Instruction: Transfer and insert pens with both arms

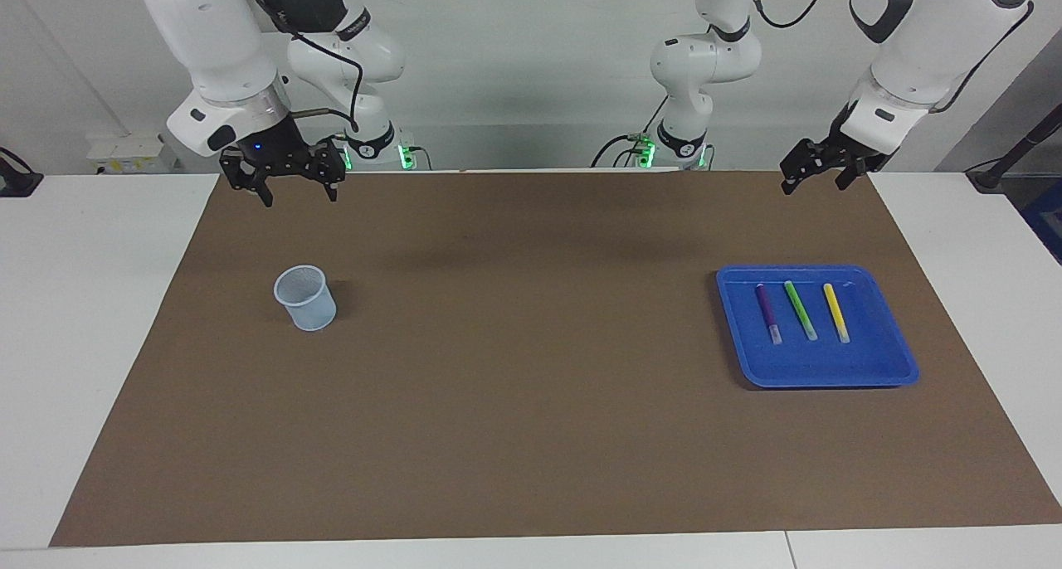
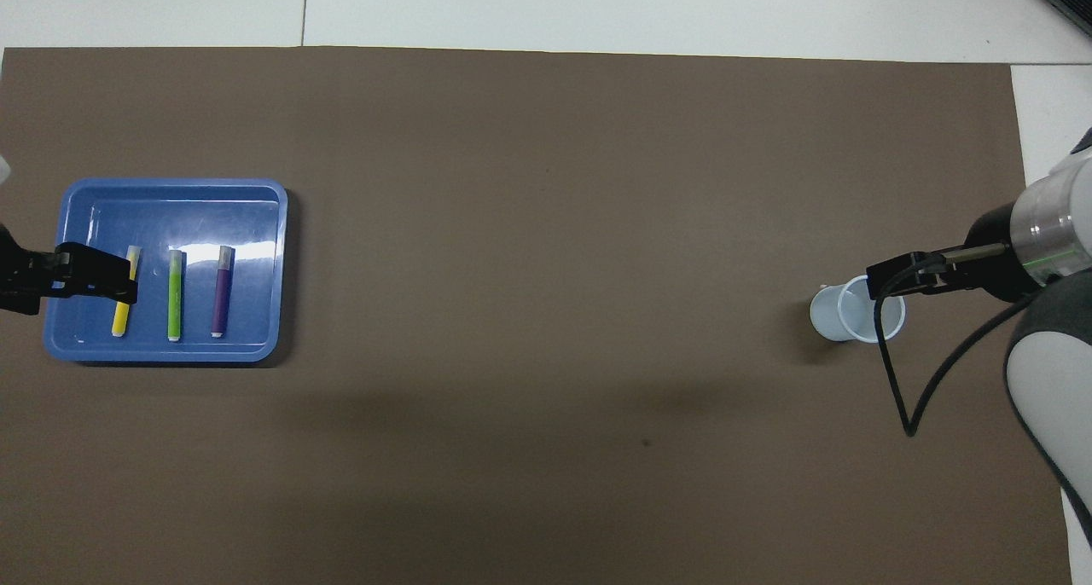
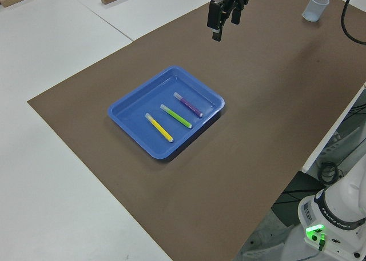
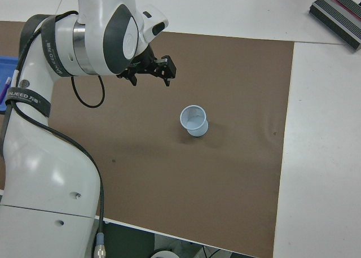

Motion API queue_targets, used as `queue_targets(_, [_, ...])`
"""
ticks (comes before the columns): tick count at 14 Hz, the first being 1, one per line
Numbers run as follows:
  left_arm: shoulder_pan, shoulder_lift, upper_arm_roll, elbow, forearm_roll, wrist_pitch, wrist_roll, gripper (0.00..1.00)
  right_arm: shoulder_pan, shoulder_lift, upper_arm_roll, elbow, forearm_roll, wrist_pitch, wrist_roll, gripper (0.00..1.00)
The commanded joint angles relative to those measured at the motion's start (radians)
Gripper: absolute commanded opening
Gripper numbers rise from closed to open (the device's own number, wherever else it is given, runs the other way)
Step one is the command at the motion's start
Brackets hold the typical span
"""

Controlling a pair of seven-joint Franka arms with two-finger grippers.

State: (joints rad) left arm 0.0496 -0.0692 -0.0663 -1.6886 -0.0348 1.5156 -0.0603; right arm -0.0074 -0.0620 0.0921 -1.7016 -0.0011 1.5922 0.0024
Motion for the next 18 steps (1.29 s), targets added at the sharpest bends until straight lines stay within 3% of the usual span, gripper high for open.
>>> queue_targets(1, [0.024,-0.030,-0.001,-0.051,-0.016,0.057,-0.009,1.00,-0.008,-0.004,0.000,0.000,0.016,0.006,-0.004,1.00])
queue_targets(7, [0.049,-0.087,-0.003,-0.227,-0.017,0.213,0.000,1.00,-0.009,-0.004,0.000,0.000,0.016,0.006,-0.004,1.00])
queue_targets(13, [0.049,-0.070,-0.001,-0.313,-0.017,0.328,0.010,1.00,-0.008,-0.004,0.000,0.000,0.016,0.006,-0.004,1.00])
queue_targets(18, [0.049,-0.011,-0.001,-0.332,-0.017,0.396,0.014,1.00,-0.008,-0.004,0.000,0.000,0.016,0.006,-0.004,1.00])
